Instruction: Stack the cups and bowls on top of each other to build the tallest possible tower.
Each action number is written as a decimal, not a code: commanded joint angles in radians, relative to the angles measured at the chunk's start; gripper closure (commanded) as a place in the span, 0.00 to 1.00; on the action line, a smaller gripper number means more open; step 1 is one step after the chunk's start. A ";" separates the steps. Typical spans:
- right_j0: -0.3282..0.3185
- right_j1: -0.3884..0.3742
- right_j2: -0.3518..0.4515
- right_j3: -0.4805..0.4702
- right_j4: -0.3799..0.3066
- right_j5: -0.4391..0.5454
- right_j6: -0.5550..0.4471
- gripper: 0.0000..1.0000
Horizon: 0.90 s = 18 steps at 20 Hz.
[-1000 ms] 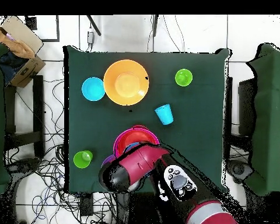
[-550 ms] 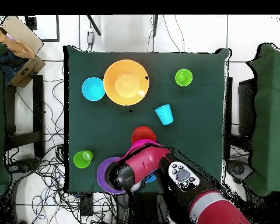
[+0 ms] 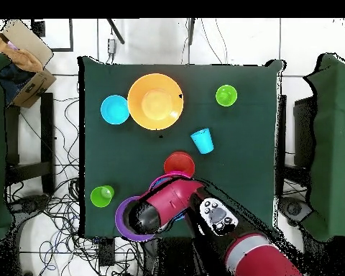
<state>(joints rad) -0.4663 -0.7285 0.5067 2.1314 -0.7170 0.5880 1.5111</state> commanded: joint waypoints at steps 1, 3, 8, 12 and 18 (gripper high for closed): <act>0.046 -0.077 0.114 -0.114 0.060 0.006 -0.004 1.00; 0.044 -0.096 0.130 -0.130 0.074 0.033 -0.030 1.00; 0.018 -0.080 0.164 -0.181 0.094 0.085 -0.104 1.00; 0.003 -0.064 0.173 -0.208 0.048 0.092 -0.164 1.00; -0.029 -0.063 0.194 -0.219 0.005 0.100 -0.227 1.00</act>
<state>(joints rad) -0.4629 -0.8118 0.6381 1.9964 -0.6574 0.5886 1.5111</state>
